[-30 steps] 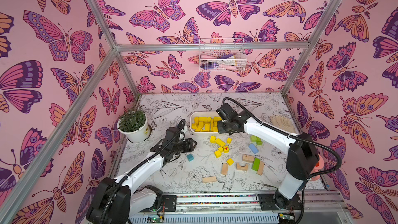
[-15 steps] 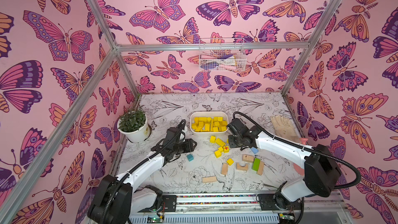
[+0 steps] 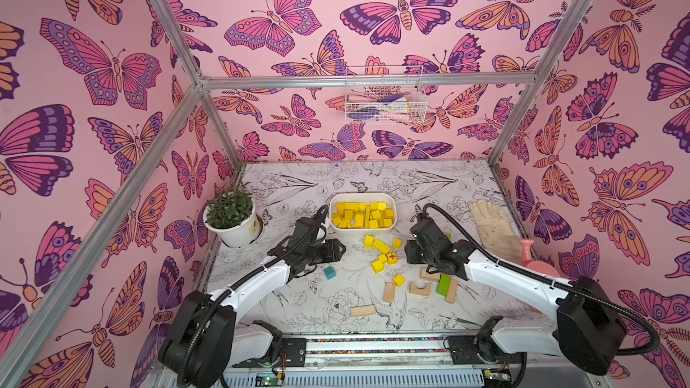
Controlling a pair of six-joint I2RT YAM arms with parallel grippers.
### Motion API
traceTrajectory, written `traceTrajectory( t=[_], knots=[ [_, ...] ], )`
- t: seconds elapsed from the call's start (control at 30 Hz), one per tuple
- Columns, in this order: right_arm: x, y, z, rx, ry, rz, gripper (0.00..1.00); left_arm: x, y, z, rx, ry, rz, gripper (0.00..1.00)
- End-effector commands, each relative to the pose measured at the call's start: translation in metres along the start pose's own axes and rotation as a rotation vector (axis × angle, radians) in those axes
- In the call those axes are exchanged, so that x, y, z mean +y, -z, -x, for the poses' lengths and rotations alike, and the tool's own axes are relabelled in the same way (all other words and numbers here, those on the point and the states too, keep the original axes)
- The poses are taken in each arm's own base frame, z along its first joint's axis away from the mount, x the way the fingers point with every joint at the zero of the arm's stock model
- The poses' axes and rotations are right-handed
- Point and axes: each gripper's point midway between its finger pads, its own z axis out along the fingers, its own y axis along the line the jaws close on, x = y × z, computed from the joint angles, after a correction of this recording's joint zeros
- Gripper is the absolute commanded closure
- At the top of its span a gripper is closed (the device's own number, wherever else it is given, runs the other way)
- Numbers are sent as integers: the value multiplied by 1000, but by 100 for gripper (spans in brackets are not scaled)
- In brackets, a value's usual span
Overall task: Pick out the yellow building blocks
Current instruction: Pick up the building block from the center of the board.
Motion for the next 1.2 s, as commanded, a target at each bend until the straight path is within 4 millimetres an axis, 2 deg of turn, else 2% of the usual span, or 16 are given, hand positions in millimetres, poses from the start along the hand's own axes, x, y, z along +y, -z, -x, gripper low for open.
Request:
traceTrajectory(
  t=[0.0, 0.17, 0.5, 0.9, 1.17],
  knots=[
    [-3, 0, 12, -54, -54, 15, 53, -14, -14, 1, 36, -59, 12, 48],
    [-5, -1, 11, -49, -66, 25, 53, -30, -36, -1, 101, -100, 45, 49],
    [-7, -3, 11, -45, -88, 48, 53, -49, -64, 0, 152, -141, 141, 49],
    [-11, -3, 10, -49, -117, 74, 53, -40, -86, 3, 221, -163, 350, 51],
    [-14, -4, 8, -44, -142, 95, 52, -41, -96, 5, 245, -164, 387, 48]
  ],
)
